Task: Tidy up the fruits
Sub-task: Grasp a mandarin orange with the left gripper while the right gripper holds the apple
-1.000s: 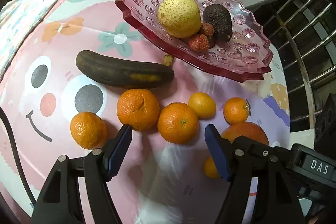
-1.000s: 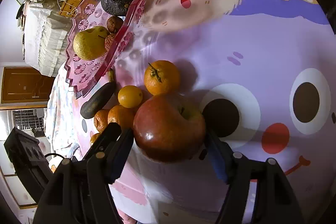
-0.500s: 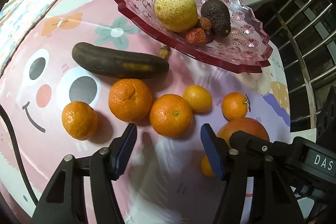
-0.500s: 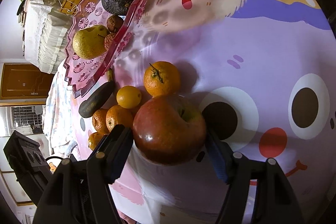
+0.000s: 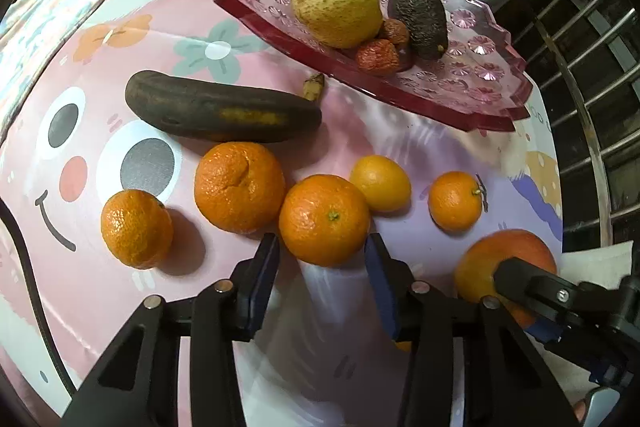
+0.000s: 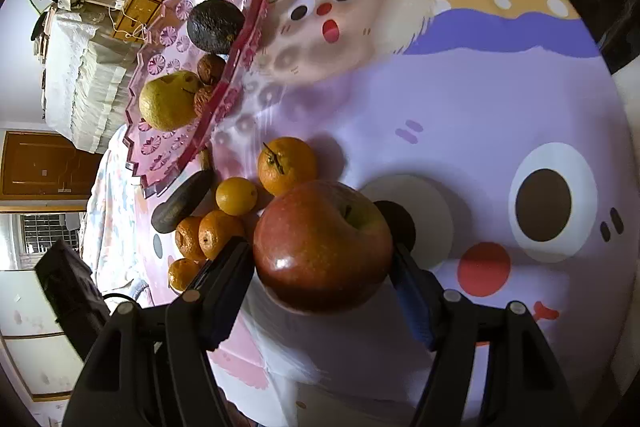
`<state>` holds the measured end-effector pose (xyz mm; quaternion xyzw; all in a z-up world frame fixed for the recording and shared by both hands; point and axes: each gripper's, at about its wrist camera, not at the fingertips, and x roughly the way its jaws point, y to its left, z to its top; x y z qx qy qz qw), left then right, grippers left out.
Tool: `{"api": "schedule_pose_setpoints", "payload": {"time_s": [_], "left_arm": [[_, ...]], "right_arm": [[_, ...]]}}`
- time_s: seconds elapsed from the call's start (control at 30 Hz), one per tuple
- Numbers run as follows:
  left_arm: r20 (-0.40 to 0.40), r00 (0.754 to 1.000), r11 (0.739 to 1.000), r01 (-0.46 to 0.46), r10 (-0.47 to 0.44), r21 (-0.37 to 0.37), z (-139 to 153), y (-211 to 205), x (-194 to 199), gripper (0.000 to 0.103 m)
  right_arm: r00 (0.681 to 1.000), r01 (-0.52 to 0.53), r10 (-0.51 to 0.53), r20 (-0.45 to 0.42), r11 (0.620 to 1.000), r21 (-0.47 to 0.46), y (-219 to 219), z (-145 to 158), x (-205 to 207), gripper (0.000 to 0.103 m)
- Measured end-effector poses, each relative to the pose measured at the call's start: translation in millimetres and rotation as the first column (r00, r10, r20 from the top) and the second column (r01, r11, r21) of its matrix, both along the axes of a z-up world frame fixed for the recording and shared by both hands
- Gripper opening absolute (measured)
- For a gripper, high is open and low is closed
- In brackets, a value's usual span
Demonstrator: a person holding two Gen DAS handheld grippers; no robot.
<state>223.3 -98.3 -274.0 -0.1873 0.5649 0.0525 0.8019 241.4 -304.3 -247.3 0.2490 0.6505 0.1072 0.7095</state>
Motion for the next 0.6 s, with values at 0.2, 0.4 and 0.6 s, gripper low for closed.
{"api": "schedule_pose_setpoints", "payload": {"time_s": [0.2, 0.4, 0.6], "left_arm": [[0.021, 1.000, 1.000, 0.015, -0.015, 0.010, -1.7, -2.4, 8.0, 0.043], [0.034, 0.999, 1.000, 0.019, -0.019, -0.009, -2.1, 1.3, 8.1, 0.039], [0.054, 0.998, 0.999, 0.041, -0.041, -0.007, 6.9, 5.2, 0.9, 0.039]], "right_arm": [[1.000, 0.009, -0.008, 0.021, 1.000, -0.002, -2.5, 7.2, -3.3, 0.069], [0.999, 0.011, -0.010, 0.039, 1.000, -0.009, -2.6, 12.5, -5.7, 0.069], [0.997, 0.018, -0.017, 0.073, 1.000, -0.022, -1.9, 22.7, -3.8, 0.069]]}}
